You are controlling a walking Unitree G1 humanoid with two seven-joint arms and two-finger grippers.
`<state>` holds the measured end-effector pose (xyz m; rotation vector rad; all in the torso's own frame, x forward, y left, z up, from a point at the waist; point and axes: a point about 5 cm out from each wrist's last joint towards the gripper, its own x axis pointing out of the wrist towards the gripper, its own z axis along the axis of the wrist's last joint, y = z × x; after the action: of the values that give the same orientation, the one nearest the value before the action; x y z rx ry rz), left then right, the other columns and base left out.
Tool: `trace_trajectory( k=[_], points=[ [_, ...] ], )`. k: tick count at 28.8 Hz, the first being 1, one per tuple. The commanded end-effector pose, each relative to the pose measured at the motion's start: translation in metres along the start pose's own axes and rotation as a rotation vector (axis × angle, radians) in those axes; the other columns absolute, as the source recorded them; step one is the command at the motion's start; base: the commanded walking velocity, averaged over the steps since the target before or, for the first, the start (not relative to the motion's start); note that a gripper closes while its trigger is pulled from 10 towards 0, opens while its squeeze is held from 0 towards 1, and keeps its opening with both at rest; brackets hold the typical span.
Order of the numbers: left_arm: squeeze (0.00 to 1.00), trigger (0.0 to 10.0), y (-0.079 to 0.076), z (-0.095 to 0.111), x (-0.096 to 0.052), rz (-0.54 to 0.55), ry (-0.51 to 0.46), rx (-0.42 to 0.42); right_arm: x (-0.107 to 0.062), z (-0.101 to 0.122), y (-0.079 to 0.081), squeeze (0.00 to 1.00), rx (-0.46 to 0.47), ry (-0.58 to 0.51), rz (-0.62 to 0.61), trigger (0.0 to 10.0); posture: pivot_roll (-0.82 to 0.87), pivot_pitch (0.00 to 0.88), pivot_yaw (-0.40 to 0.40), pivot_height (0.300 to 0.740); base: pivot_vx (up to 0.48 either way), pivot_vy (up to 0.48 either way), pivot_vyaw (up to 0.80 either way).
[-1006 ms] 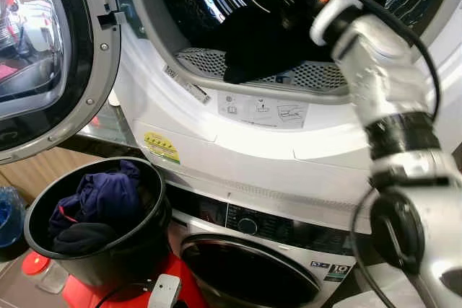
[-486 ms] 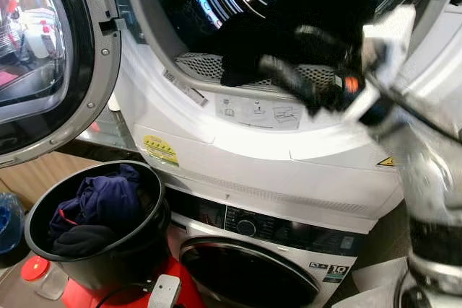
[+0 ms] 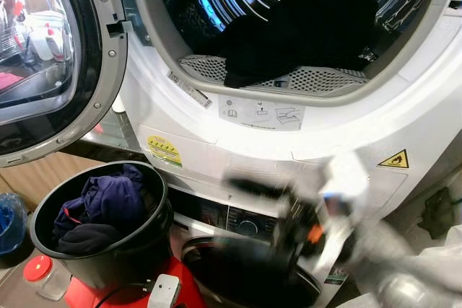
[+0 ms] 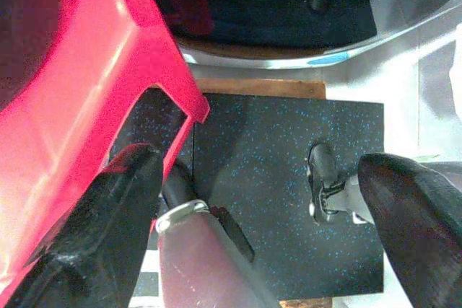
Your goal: Clothes washing
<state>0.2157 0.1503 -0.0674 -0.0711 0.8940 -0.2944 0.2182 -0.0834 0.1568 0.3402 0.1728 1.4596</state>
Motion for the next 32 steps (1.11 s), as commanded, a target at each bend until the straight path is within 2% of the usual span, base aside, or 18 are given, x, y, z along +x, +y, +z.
trace_trajectory(
  k=[1, 2, 5, 7, 8, 11, 12, 13, 15, 17, 18, 22, 23, 24, 26, 29, 32],
  points=[
    [0.0, 10.0, 0.002, -0.002, -0.001, 0.007, 0.011, 0.0, -0.006, -0.021, -0.013, 0.0, 0.013, 0.058, -0.069, 10.0, -0.13, 0.029, 0.073, 0.74, 0.0, 0.0, 0.0],
    [0.0, 10.0, 0.002, -0.002, -0.001, 0.007, 0.011, 0.001, -0.015, -0.048, -0.026, 0.0, 0.126, 0.073, -0.15, 10.0, -0.13, 0.026, 0.07, 0.74, 0.0, 0.0, 0.0],
    [0.0, 10.0, 0.002, -0.002, -0.001, 0.007, 0.011, 0.004, -0.024, -0.073, -0.038, 0.0, 0.179, 0.119, -0.256, 10.0, -0.12, 0.028, 0.069, 0.74, 0.0, 0.0, 0.0],
    [0.0, 10.0, 0.002, -0.002, -0.001, 0.008, 0.011, 0.003, -0.037, -0.096, -0.055, 0.0, 0.24, 0.151, -0.427, 10.0, -0.12, 0.024, 0.071, 0.74, 0.0, 0.0, 0.0],
    [0.0, 10.0, 0.002, -0.002, -0.001, 0.008, 0.01, 0.002, -0.048, -0.12, -0.072, 0.0, 0.286, 0.176, -0.635, 10.0, -0.13, 0.027, 0.073, 0.74, 0.0, 0.0, 0.0],
    [0.0, 10.0, 0.002, -0.001, -0.001, 0.006, 0.01, 0.003, -0.058, -0.154, -0.081, 0.0, 0.359, 0.272, -0.864, 10.0, -0.13, 0.021, 0.074, 0.74, 0.0, 0.0, 0.0],
    [0.0, 10.0, 0.003, -0.001, -0.001, 0.006, 0.01, 0.007, -0.061, -0.16, -0.082, 0.0, 0.358, 0.303, -0.914, 10.0, -0.13, 0.019, 0.074, 0.74, 0.0, 0.0, 0.0],
    [0.0, 10.0, 0.003, 0.0, -0.001, 0.007, 0.012, 0.018, -0.069, -0.175, -0.084, 0.0, 0.41, 0.333, -1.071, 10.0, -0.13, 0.013, 0.076, 0.74, 0.0, 0.0, 0.0],
    [0.0, 10.0, 0.004, 0.0, -0.001, 0.009, 0.014, 0.03, -0.076, -0.184, -0.084, 0.0, 0.441, 0.354, -1.214, 10.0, -0.12, 0.012, 0.078, 0.74, 0.0, 0.0, 0.0],
    [0.0, 10.0, 0.005, 0.0, -0.001, 0.014, 0.016, 0.044, -0.086, -0.197, -0.08, 0.0, 0.514, 0.372, -1.385, 10.0, -0.12, 0.003, 0.088, 0.74, 0.0, 0.0, 0.0],
    [0.0, 10.0, 0.005, 0.0, -0.001, 0.015, 0.017, 0.046, -0.088, -0.201, -0.078, 0.0, 0.528, 0.37, -1.424, 10.0, -0.12, 0.002, 0.09, 0.74, 0.0, 0.0, 0.0],
    [0.0, 10.0, 0.007, 0.0, -0.002, 0.021, 0.024, 0.07, -0.097, -0.222, -0.062, 0.0, 0.545, 0.487, -1.56, 10.0, -0.1, 0.0, 0.104, 0.74, 0.0, 0.0, 0.0],
    [0.0, 10.0, 0.007, 0.0, -0.002, 0.021, 0.024, 0.07, -0.097, -0.222, -0.062, 0.0, 0.545, 0.487, -1.56, 10.0, -0.1, 0.0, 0.104, 0.74, 0.0, 0.0, 0.0],
    [0.0, 10.0, 0.007, 0.0, -0.002, 0.02, 0.025, 0.082, -0.101, -0.225, -0.059, 0.0, 0.549, 0.489, -1.615, 10.0, -0.09, 0.0, 0.105, 0.74, 0.0, 0.0, 0.0],
    [0.0, 10.0, 0.008, 0.0, -0.002, 0.022, 0.025, 0.093, -0.111, -0.228, -0.055, 0.0, 0.615, 0.446, -1.72, 10.0, -0.1, 0.0, 0.111, 0.74, 0.0, 0.0, 0.0],
    [0.0, 10.0, 0.009, 0.0, -0.003, 0.024, 0.024, 0.099, -0.119, -0.231, -0.051, 0.0, 0.651, 0.423, -1.783, 10.0, -0.1, 0.0, 0.112, 0.74, 0.0, 0.0, 0.0],
    [0.0, 10.0, 0.009, 0.0, -0.003, 0.025, 0.024, 0.1, -0.121, -0.231, -0.05, 0.0, 0.649, 0.424, -1.798, 10.0, -0.1, 0.0, 0.112, 0.74, 0.0, 0.0, 0.0]
  ],
)
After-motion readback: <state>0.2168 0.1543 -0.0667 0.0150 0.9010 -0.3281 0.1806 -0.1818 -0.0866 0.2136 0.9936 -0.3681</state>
